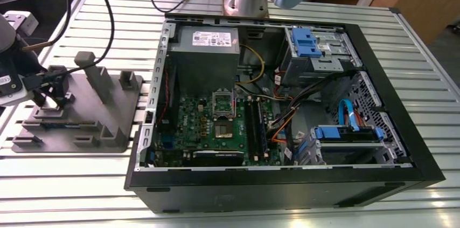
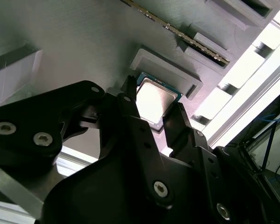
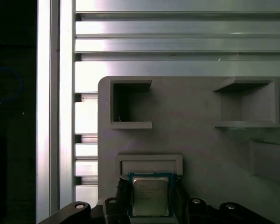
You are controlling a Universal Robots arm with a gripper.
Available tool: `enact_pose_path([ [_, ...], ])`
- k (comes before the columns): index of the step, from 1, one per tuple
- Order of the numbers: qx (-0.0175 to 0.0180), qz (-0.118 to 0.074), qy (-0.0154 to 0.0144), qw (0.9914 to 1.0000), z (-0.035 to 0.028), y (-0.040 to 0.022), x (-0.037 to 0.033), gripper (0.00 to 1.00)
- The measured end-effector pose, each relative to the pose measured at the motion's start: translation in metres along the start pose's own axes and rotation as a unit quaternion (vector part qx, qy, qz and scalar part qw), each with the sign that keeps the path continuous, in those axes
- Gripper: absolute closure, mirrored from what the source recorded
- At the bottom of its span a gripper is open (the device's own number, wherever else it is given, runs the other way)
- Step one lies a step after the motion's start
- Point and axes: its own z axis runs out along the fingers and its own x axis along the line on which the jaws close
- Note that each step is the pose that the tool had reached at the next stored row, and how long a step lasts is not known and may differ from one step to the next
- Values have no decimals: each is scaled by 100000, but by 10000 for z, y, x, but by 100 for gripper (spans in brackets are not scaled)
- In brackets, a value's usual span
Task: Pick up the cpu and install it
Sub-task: 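Pick up the cpu and move it towards the insertion slot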
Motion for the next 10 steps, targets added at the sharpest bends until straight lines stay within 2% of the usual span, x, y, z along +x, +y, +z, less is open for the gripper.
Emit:
enact_pose_path([
  [10,6,-3,10,100000,27,-1,1,53],
])
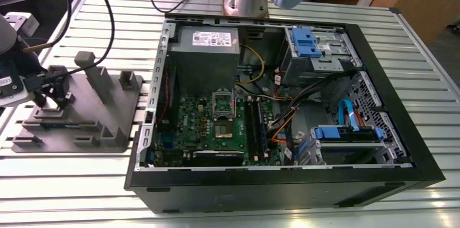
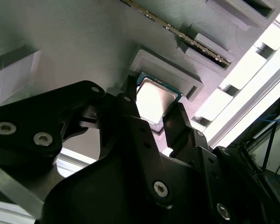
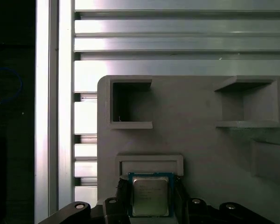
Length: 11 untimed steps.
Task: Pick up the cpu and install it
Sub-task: 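Pick up the cpu and move it towards the insertion slot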
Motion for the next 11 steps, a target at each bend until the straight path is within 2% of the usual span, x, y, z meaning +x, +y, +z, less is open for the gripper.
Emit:
enact_pose_path([
  [11,-17,4,-6,100000,19,-1,6,53],
])
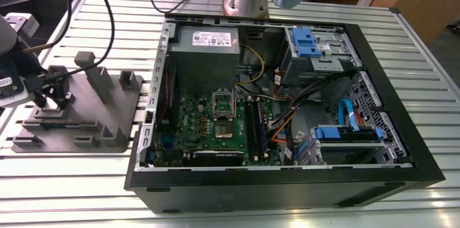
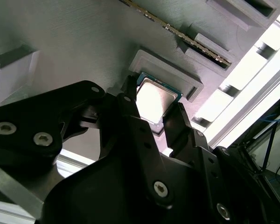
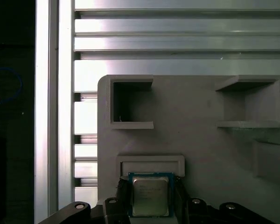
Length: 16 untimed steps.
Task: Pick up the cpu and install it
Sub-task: 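Pick up the cpu and move it towards the insertion slot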
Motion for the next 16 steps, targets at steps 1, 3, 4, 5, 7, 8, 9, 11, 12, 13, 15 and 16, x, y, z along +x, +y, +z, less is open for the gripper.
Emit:
enact_pose_path([
  [1,-3,-2,-3,100000,5,0,0,53],
  [3,6,-1,8,100000,5,0,0,53],
  [4,4,-1,6,100000,6,0,0,53],
  [5,3,-1,6,100000,6,0,0,53],
  [7,5,-1,9,100000,6,0,0,53],
  [8,4,-1,6,100000,7,0,0,53],
  [9,1,-1,4,100000,7,0,0,53],
  [11,3,1,4,100000,8,0,0,53],
  [12,3,-2,3,100000,8,0,0,53],
  [13,2,-1,4,100000,8,0,0,53],
  [15,4,-4,7,100000,8,0,0,52],
  [16,3,-2,4,100000,9,0,0,52],
])
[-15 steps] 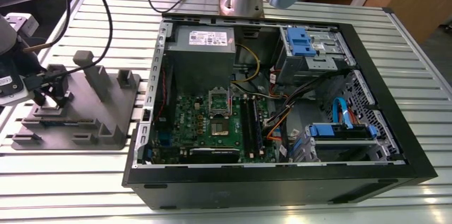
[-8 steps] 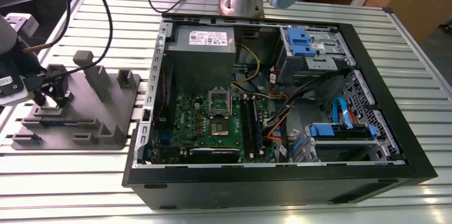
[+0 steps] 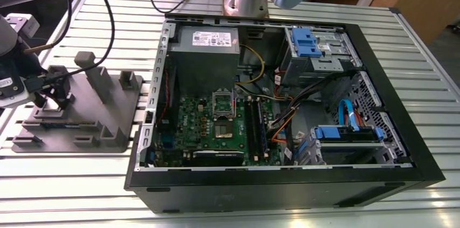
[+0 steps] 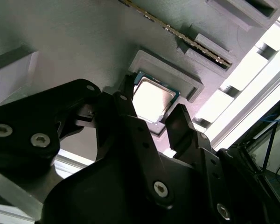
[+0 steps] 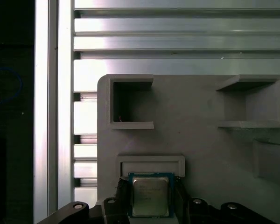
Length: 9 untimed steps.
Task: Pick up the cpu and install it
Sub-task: 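Pick up the cpu and move it towards the insertion slot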
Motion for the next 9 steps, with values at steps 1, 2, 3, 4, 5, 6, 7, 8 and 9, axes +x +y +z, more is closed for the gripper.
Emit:
enact_pose_path([
  [1,-2,-1,0,100000,0,0,0,45],
  [2,-2,-1,-1,100000,1,0,0,45],
  [3,1,0,0,100000,1,0,0,45],
  [4,-1,1,0,100000,1,0,0,45],
  [5,-1,0,0,100000,1,0,0,45],
  [6,0,1,1,100000,1,0,0,45],
  [7,0,0,1,100000,2,0,0,45],
  [8,-3,0,-1,100000,2,0,0,45],
  [9,-1,0,-1,100000,2,0,0,45],
])
